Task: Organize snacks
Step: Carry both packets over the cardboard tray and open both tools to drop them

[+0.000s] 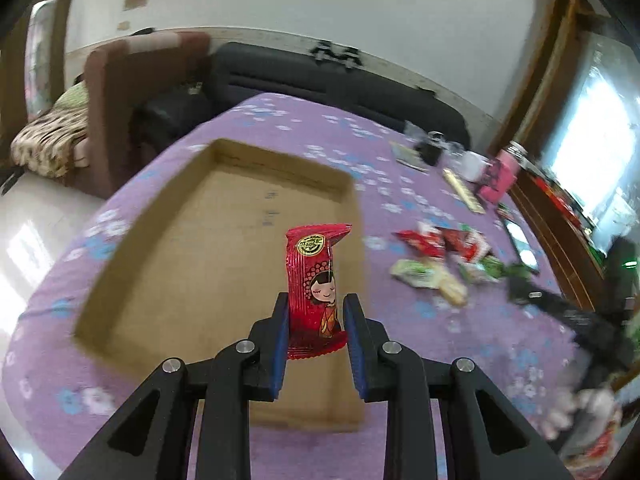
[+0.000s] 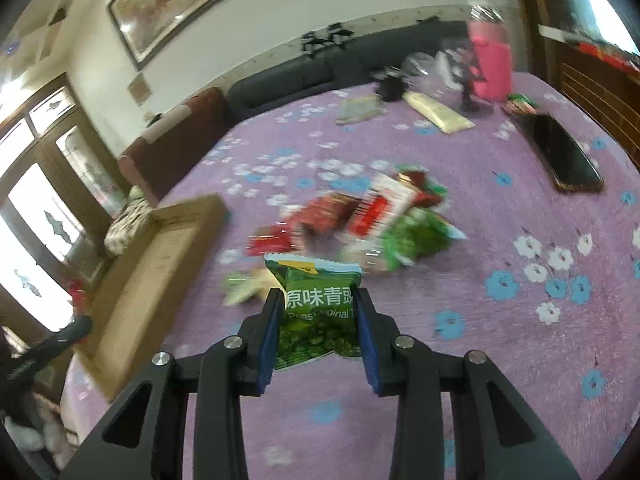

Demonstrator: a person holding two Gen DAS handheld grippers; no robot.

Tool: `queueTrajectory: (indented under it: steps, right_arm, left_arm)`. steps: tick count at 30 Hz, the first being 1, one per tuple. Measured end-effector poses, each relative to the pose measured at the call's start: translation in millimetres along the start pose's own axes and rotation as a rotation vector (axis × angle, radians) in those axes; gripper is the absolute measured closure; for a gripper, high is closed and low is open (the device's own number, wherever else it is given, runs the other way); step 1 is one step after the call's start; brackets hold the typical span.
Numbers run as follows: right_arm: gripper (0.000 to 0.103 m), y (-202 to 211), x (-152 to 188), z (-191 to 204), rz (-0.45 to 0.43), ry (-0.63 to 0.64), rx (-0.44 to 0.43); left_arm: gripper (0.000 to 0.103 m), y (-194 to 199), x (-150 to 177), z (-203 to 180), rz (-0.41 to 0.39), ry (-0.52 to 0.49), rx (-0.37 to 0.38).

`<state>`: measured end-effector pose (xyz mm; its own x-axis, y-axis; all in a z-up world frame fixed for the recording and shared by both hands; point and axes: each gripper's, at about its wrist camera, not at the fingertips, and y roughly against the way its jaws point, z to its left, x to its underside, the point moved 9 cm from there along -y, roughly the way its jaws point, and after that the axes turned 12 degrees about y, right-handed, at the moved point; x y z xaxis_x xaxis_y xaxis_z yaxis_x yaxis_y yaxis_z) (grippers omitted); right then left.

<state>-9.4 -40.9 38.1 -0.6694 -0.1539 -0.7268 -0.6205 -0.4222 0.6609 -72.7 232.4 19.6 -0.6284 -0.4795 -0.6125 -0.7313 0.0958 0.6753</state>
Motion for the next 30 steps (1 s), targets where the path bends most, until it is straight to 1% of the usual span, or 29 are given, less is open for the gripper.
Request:
queueTrajectory:
  steps: [1,4,9,10,12,15,19,23,26,28,30]
  right_arm:
    - [0.069,2.9,-4.2,11.9,0.001,0.02,-0.016]
    - [0.069,1.4,-14.9,60.1,0.03,0.081,-0.102]
    - [0.068,-34.2,-15.4,146.7,0.138,0.138,-0.275]
    - [0.068,-43.9,-13.9,163.3,0.159,0.155,-0.294]
    - [0.068,-61.0,-8.1,190.5,0.192,0.192,-0.305]
    - [0.068,-88.9,3.8,224.5,0.251,0.222,-0.325]
    - [0.068,-114.6,16.4,247.2,0.298,0.249,-0.319]
    - [0.067,-127.4,19.4,250.9,0.317,0.253,-0.318]
    - [0.067,-127.1,16.0,251.3,0.304,0.259,-0.318]
    - [0.066,-121.2,13.3,253.0,0.295,0.264,-0.33]
    - [0.066,-108.7,5.5,249.5,0.262,0.263,-0.338]
  left_arm:
    - [0.076,-0.5,-2.3,11.8,-0.002,0.021,-0.009]
    - [0.076,-2.5,-7.4,41.0,-0.007,0.06,-0.044]
    - [0.076,-6.6,-12.2,81.2,0.002,0.1,-0.127]
    - [0.076,-7.8,-12.8,87.0,0.006,0.108,-0.136]
    - [0.076,-9.0,-14.5,97.2,0.015,0.12,-0.146]
    - [0.076,-10.0,-15.9,107.0,0.024,0.134,-0.141]
    - [0.075,-9.9,-17.1,117.0,0.028,0.157,-0.13]
    - [0.073,-10.7,-17.8,118.4,0.031,0.171,-0.105]
    - [0.064,-9.2,-17.7,115.9,0.028,0.187,-0.083]
    - [0.063,-6.1,-17.4,113.4,0.026,0.196,-0.075]
    - [0.063,0.0,-18.9,111.6,0.013,0.204,-0.065]
